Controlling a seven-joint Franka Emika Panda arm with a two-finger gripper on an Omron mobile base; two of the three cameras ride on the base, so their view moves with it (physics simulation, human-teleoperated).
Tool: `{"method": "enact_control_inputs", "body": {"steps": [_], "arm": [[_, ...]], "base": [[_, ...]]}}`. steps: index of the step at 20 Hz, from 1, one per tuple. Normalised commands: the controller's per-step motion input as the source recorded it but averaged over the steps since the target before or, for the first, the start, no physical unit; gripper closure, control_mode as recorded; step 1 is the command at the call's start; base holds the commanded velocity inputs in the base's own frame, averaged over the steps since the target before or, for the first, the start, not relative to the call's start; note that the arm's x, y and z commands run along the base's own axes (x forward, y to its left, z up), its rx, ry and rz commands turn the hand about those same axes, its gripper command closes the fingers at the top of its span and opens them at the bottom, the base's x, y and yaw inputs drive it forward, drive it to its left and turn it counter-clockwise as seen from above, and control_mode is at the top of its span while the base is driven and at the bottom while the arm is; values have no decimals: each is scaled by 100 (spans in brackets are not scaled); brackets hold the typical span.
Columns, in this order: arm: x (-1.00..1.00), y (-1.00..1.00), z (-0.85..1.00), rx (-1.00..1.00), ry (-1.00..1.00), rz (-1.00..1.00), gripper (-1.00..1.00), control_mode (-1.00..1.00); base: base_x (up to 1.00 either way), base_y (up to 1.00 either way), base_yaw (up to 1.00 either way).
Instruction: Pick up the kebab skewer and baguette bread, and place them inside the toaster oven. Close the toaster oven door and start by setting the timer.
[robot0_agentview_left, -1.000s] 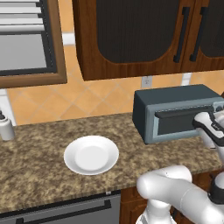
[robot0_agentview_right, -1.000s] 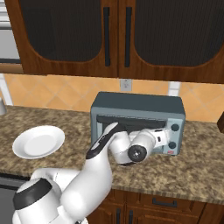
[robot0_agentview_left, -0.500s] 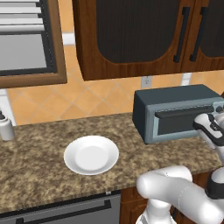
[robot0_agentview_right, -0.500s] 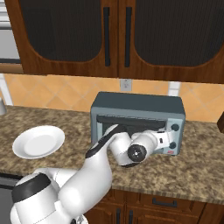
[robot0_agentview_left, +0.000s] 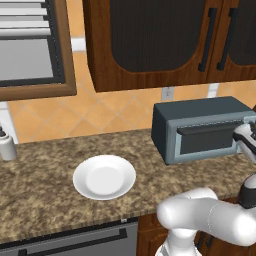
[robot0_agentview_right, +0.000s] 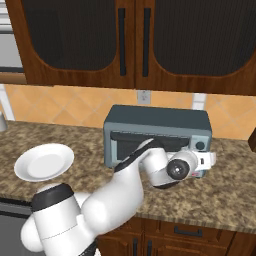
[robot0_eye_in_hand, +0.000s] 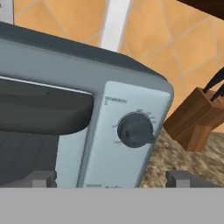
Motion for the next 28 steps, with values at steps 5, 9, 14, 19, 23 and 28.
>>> {"method": "enact_control_inputs", "body": {"steps": [5,9,14,19,23,28], "arm": [[0,-27,-5,5,0,0,-100,-100],[2,-1,0,2,0,0,-100,-100],[0,0,-1,0,0,0,-100,-100],[0,4,-23,0,0,0,-100,-100],[0,0,-33,0,0,0,-100,-100],[0,0,-24,3,0,0,-100,-100]], "base": [[0,0,0],[0,0,0],[0,0,0],[0,0,0],[0,0,0],[0,0,0]]}}
